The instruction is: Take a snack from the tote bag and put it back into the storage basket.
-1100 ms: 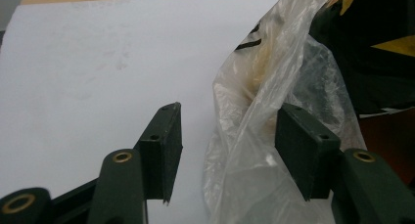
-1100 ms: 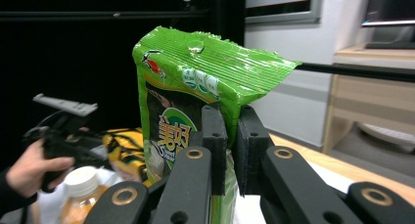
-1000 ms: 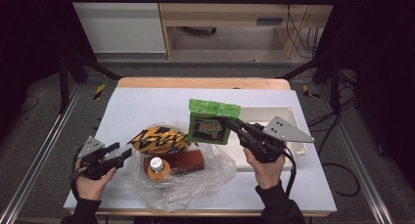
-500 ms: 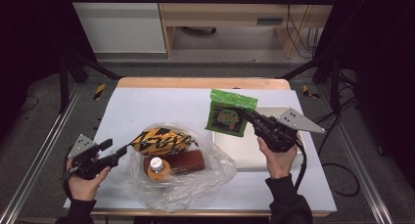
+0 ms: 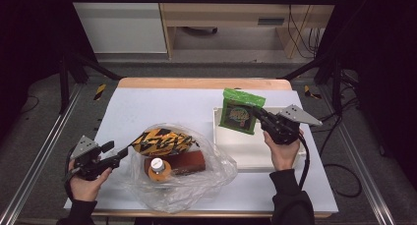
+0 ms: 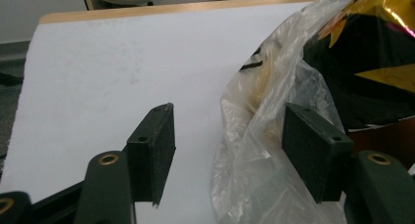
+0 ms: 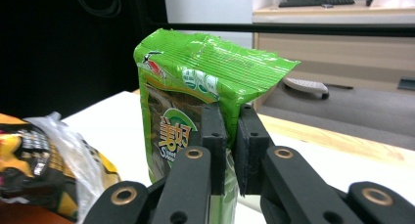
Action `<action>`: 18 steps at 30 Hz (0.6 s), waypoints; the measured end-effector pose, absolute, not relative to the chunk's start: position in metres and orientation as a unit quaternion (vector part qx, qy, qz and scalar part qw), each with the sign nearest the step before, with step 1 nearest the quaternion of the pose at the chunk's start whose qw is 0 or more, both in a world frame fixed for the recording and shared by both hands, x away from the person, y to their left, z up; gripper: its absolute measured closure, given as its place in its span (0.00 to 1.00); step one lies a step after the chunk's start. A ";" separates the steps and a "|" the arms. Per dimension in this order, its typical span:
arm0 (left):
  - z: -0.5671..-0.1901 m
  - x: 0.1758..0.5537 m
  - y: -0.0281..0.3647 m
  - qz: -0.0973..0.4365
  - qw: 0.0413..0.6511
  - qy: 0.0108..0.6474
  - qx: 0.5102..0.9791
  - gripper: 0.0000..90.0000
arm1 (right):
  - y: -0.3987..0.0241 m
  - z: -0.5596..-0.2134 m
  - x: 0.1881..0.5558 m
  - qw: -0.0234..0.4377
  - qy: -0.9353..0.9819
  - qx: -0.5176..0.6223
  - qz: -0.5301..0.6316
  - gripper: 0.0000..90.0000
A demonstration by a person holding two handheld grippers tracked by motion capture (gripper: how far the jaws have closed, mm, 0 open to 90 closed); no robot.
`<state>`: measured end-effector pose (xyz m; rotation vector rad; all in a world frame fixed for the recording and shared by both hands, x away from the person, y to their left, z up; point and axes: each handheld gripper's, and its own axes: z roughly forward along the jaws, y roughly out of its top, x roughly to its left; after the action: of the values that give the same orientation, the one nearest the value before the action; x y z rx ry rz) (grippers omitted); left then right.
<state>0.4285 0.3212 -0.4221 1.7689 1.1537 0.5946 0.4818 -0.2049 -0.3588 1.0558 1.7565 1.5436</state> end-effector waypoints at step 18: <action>-0.426 0.429 0.318 0.236 0.455 0.465 0.722 0.42 | -0.192 -0.391 0.514 0.277 0.687 0.417 0.526 0.94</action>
<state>0.4293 0.3182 -0.4257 1.7811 1.1471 0.5823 0.5139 -0.1921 -0.3913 1.1208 1.8451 1.4124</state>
